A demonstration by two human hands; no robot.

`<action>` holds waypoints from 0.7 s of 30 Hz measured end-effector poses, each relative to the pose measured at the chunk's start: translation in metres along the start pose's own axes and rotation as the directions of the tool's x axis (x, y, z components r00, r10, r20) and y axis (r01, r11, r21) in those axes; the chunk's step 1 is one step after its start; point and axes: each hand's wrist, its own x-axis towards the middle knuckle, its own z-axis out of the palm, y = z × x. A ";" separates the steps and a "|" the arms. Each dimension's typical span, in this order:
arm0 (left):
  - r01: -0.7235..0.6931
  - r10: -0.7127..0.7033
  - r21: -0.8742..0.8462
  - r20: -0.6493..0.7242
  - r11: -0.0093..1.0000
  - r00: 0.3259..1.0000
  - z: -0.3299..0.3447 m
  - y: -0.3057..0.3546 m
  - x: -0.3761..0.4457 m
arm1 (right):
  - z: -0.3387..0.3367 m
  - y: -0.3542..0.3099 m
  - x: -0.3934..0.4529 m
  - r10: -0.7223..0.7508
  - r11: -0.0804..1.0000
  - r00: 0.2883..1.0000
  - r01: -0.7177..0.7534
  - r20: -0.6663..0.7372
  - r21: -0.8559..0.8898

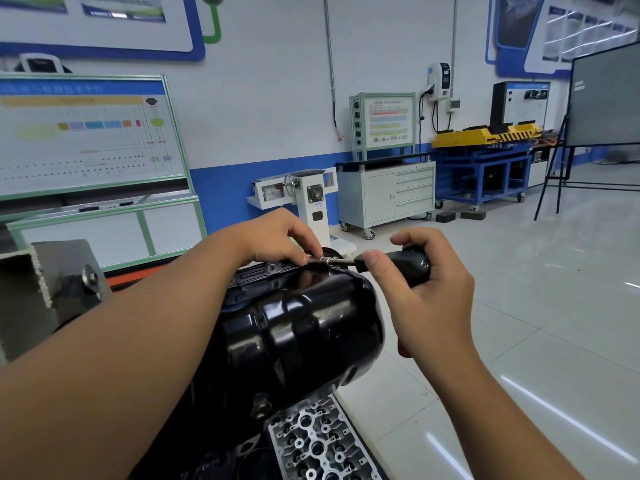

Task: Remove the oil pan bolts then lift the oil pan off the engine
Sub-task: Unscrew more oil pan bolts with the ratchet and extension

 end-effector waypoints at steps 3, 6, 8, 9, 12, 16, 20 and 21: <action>0.012 -0.012 0.008 -0.004 1.000 1.000 0.000 0.000 0.000 | 0.000 0.000 0.001 0.001 0.999 1.000 -0.001 0.014 -0.043; 0.026 -0.026 0.006 0.002 1.000 1.000 0.000 0.002 -0.002 | 0.000 0.000 0.003 -0.007 0.997 1.000 0.008 0.012 -0.073; 0.020 -0.020 0.002 0.007 1.000 1.000 -0.001 0.001 -0.002 | -0.001 0.000 0.003 -0.006 0.998 1.000 0.007 0.021 -0.056; 0.017 -0.017 -0.001 0.009 1.000 1.000 -0.001 0.000 -0.001 | -0.001 0.001 0.003 -0.009 0.999 1.000 0.010 0.025 -0.044; 0.022 -0.022 -0.002 0.009 1.000 1.000 -0.001 -0.002 -0.001 | -0.003 0.000 0.003 -0.006 1.000 0.999 0.006 0.053 0.004; 0.021 -0.021 -0.009 0.005 1.000 1.000 -0.001 -0.004 0.000 | -0.006 -0.001 0.003 -0.001 0.995 0.990 -0.013 0.143 0.095; -0.017 0.017 -0.010 0.039 1.000 0.999 -0.001 -0.001 0.000 | -0.008 0.000 0.005 0.027 0.994 0.979 -0.048 0.202 0.100; -0.029 0.029 -0.002 0.053 1.000 0.998 -0.002 -0.001 -0.001 | -0.008 0.000 0.005 0.036 0.997 0.979 -0.050 0.202 0.065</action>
